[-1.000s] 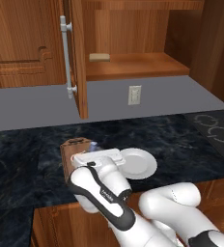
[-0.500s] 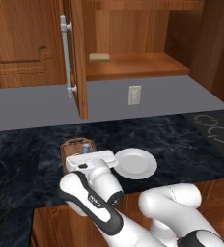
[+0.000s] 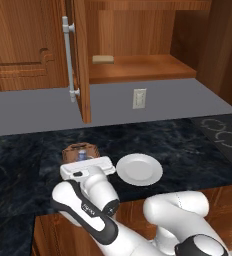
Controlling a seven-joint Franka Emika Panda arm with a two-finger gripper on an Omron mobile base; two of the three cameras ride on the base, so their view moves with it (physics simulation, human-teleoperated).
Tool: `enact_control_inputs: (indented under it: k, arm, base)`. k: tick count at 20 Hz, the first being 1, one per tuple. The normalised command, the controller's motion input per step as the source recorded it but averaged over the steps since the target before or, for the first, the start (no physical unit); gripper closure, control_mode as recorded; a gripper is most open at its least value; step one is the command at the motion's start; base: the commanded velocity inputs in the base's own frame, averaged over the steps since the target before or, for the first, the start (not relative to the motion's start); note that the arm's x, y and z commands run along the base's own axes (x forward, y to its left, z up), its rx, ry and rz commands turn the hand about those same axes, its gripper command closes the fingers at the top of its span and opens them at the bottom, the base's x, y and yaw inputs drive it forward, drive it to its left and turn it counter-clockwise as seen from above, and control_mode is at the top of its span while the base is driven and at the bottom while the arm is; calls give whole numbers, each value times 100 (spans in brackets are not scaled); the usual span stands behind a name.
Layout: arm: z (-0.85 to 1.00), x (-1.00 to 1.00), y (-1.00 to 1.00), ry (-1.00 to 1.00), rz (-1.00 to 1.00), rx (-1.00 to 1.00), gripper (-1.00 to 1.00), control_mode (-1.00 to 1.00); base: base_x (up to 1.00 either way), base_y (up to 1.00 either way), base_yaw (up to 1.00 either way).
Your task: Pick the steak from the plate and place it on the cutting board. Then pick the condiment bottle from the cabinet and place it next to the cutting board.
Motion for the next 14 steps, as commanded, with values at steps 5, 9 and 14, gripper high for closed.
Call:
enact_control_inputs:
  k: [5, 9, 14]
  arm:
    - [-5, 1, 24, 0, 0, 0, 100, -100]
    - [-5, 0, 24, 0, 0, 0, 100, -100]
    - [-10, 1, 24, -4, 0, 0, 100, -100]
  base:
    - [0, 0, 0]
    - [0, 0, 0]
    - [0, 0, 0]
